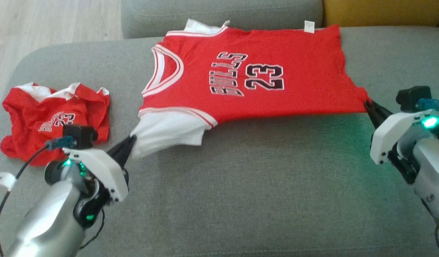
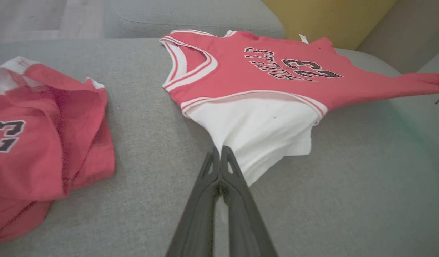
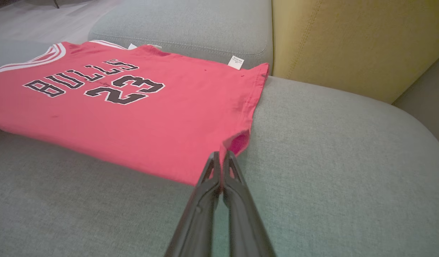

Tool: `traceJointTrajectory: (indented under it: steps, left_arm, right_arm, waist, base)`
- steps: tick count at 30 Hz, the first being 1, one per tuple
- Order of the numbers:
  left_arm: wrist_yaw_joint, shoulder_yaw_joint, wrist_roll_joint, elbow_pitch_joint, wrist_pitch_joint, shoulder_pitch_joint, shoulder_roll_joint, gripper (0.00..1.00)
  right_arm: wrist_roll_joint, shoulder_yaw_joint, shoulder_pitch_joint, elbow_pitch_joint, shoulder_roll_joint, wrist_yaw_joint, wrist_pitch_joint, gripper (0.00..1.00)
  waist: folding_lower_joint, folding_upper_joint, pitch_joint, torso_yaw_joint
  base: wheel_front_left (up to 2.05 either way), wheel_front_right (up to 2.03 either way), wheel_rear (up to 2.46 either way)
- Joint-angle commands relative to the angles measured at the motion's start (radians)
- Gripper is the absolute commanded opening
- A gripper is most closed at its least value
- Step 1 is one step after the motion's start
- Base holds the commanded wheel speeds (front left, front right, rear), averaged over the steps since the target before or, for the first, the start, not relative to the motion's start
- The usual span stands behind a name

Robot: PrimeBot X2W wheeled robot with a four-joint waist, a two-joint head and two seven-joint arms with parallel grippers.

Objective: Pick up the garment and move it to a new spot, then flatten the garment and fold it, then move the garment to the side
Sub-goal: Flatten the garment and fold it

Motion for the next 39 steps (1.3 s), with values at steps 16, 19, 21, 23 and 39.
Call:
traceJointTrajectory:
  steps: [16,19,21,23,39]
  left_arm:
    - [0.001,-0.017,-0.302,-0.406,0.294,0.184,0.261,0.00]
    - [0.001,-0.019,-0.348,-0.453,0.342,0.216,0.296,0.00]
    - [0.001,-0.018,-0.376,-0.481,0.370,0.235,0.316,0.00]
    - [0.004,-0.013,-0.404,-0.508,0.391,0.252,0.332,0.00]
    - [0.026,0.016,-0.536,-0.661,0.482,0.334,0.423,0.00]
  right_arm:
    - [0.261,0.258,0.091,-0.305,-0.238,-0.001,0.229,0.00]
    - [0.313,0.296,0.102,-0.362,-0.281,-0.001,0.290,0.00]
    - [0.342,0.318,0.108,-0.398,-0.306,-0.001,0.325,0.00]
    - [0.372,0.333,0.114,-0.425,-0.329,-0.001,0.359,0.00]
    - [0.486,0.363,0.130,-0.552,-0.432,-0.001,0.506,0.00]
  waist:
    - [0.0001,-0.0001,-0.079,-0.030]
    - [0.0001,-0.0001,-0.088,-0.034]
    - [0.0001,-0.0001,-0.095,-0.037]
    - [0.0001,-0.0001,-0.101,-0.038]
    - [0.0001,-0.0001,-0.130,-0.051]
  base:
    - [0.00,0.00,0.00]
    - [0.00,0.00,0.00]
    - [0.00,0.00,0.00]
    - [0.00,0.00,0.00]
    - [0.00,0.00,0.00]
